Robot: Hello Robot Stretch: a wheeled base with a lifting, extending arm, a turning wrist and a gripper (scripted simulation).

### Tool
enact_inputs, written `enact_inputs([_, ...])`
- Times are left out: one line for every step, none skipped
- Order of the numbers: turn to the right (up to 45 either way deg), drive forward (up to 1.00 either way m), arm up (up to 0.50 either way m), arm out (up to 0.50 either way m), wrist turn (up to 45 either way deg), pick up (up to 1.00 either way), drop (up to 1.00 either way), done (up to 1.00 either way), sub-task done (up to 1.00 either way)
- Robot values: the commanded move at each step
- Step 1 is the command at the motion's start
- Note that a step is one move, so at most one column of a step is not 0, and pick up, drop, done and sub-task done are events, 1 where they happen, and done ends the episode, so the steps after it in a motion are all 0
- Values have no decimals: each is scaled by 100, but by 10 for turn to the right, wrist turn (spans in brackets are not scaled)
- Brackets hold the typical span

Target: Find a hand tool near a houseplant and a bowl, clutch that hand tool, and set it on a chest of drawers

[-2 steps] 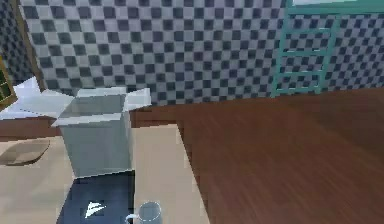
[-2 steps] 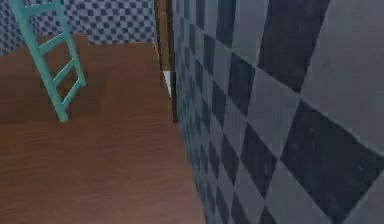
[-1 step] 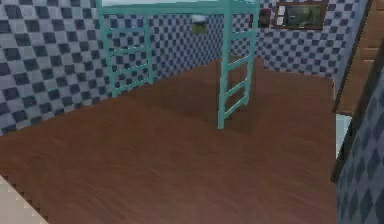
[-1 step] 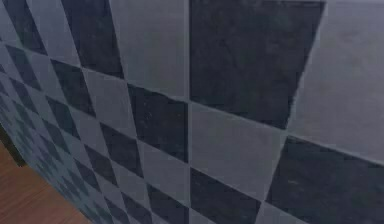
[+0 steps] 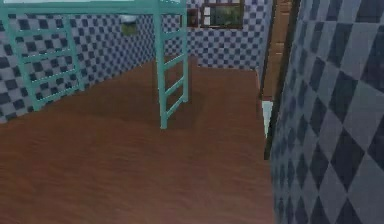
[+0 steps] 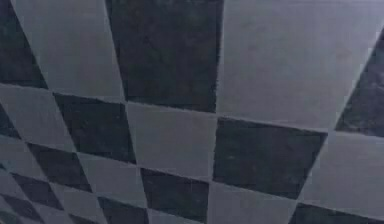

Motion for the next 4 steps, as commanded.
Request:
enact_inputs([0, 60, 0, 0, 0, 0, 0, 0, 0])
enact_inputs([-450, 0, 0, 0, 0, 0, 0, 0, 0])
enact_inputs([-210, 0, 0, 0, 0, 0, 0, 0, 0])
enact_inputs([0, 100, 0, 0, 0, 0, 0, 0, 0])
